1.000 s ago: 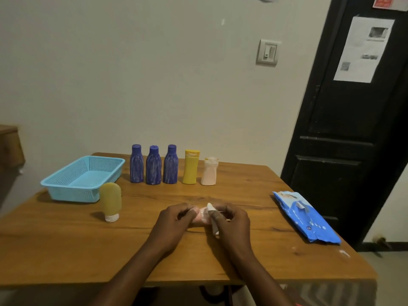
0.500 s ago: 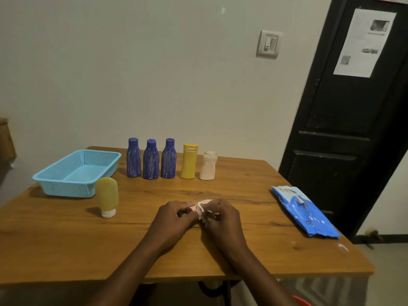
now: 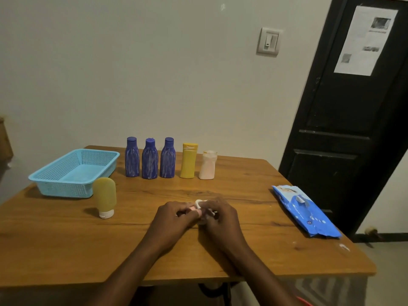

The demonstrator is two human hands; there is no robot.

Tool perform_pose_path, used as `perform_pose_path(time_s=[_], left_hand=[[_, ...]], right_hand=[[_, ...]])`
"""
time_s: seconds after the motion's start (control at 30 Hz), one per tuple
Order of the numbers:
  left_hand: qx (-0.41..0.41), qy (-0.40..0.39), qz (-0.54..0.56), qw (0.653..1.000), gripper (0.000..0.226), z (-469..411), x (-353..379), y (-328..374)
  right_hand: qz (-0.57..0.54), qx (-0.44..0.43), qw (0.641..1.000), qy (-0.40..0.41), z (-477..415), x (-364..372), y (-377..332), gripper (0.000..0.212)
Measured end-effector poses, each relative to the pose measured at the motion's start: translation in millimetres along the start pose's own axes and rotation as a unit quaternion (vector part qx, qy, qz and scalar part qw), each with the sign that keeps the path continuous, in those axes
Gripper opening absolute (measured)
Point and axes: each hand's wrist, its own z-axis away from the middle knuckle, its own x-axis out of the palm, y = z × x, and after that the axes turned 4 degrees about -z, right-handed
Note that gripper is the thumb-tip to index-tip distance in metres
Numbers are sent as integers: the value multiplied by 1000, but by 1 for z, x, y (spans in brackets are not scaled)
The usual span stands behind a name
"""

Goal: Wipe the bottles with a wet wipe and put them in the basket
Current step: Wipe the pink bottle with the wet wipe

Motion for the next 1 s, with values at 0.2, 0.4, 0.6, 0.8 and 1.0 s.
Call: perform_pose_path(time_s=[0.2,0.4,0.6,0.8,1.0], left_hand=[[-1,-3,-15,1000,26,1,-1,2],[7,9,-36,999,36,0,0,-2],[17,-12,3,1000,25,3,-2,2],[13,-4,-10,1000,44,3,-2,2],[16,11,-20,1000,50,4,-1,4]], right_hand=[[36,4,999,6,-11,-8,10,25],[27,91,993,71,-28,-11,16,24],[38,-13,999,-37,-1,-2,-4,25],[128,-21,991,-37,-15,-12,-6,15],[165,14,986,13,-24,-10,-10,17]])
